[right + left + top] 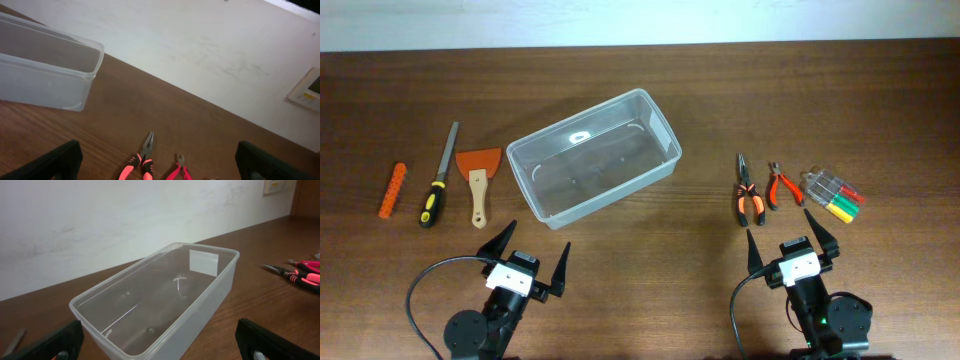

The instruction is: Pack container

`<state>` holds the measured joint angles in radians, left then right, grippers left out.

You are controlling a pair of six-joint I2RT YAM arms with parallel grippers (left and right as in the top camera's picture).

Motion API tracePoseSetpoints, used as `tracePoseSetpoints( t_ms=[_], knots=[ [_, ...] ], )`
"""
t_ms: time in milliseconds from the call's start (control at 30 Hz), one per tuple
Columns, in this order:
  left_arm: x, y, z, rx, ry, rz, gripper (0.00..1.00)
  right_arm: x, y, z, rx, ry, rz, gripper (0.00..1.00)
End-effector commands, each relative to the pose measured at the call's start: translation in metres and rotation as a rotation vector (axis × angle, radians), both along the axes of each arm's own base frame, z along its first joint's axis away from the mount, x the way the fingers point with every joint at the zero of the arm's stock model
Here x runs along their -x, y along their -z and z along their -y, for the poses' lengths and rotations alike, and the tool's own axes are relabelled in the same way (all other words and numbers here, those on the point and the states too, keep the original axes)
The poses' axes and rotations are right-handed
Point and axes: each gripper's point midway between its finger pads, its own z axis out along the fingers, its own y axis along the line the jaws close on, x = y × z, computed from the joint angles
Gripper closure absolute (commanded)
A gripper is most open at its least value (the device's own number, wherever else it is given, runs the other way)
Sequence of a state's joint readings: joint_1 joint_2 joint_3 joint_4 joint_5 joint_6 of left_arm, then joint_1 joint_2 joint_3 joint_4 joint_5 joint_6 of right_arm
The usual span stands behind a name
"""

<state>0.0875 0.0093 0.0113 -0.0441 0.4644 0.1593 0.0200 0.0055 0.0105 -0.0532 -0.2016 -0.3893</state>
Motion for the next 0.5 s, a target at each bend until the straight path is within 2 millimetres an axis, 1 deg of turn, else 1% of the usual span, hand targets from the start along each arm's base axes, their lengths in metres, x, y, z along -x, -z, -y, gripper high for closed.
tracePoseSetpoints(
  t_ms=[0, 467],
  knots=[
    [0.0014, 0.0024, 0.0026, 0.013, 0.019, -0.013, 0.01, 0.0005, 0.0035, -0.0029, -0.002, -0.019, -0.01, 0.02],
    [0.0014, 0.0024, 0.0026, 0.013, 0.019, -0.013, 0.01, 0.0005, 0.0036, -0.0029, -0.002, -0.019, -0.01, 0.02]
  ],
)
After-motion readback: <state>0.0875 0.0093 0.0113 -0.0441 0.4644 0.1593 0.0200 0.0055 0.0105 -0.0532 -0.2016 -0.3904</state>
